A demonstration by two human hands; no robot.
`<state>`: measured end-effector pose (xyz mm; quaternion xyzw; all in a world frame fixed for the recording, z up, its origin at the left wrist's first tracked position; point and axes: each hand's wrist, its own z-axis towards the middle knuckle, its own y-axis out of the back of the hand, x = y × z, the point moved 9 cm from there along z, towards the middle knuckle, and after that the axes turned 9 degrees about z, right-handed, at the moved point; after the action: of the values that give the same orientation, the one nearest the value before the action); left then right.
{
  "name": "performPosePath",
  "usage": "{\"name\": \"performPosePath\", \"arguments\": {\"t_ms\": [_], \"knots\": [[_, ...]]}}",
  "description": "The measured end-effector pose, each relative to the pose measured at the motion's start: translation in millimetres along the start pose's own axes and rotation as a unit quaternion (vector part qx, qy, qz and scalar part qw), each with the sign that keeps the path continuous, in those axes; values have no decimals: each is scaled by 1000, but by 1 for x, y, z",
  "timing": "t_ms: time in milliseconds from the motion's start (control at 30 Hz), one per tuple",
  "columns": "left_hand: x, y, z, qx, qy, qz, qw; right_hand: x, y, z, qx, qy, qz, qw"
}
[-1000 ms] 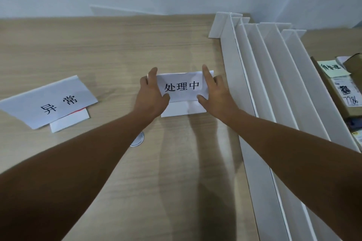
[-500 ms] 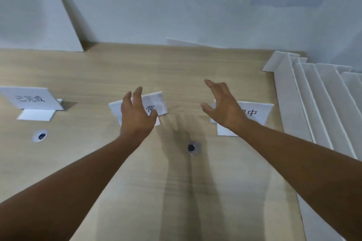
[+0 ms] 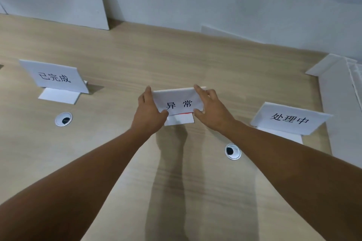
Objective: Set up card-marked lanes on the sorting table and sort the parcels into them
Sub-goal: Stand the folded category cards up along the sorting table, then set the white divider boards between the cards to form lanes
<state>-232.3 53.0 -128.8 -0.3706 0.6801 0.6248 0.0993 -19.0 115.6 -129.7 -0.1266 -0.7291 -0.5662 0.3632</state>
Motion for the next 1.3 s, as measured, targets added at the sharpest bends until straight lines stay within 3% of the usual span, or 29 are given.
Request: {"name": "performPosePath", "arguments": {"t_ms": [467,600,767,833,900,1033,1200,1300], "knots": [[-14,-2,38,30,-33,-6,999,11,-13,-23,-55,-18,6,998],[-15,-1,36,35,-33,6,999,7,-10,-22,-40,-32,16,999],[-23,21,17,21,10,86,996,14,28,-43,-74,-37,50,995],[-42,35,1,-13,-19,164,986,18,58,-60,-100,-35,62,992],[-68,44,-17,-42,-53,212,975,18,93,-87,-112,-35,49,992],[-134,27,-70,1,-78,183,980,0,182,-181,-143,-56,-22,988],[-254,-60,-182,94,-197,197,956,-68,292,-344,-186,-183,-138,955],[-325,-113,-262,112,-265,191,939,-108,335,-439,-212,-229,-146,939]]}}
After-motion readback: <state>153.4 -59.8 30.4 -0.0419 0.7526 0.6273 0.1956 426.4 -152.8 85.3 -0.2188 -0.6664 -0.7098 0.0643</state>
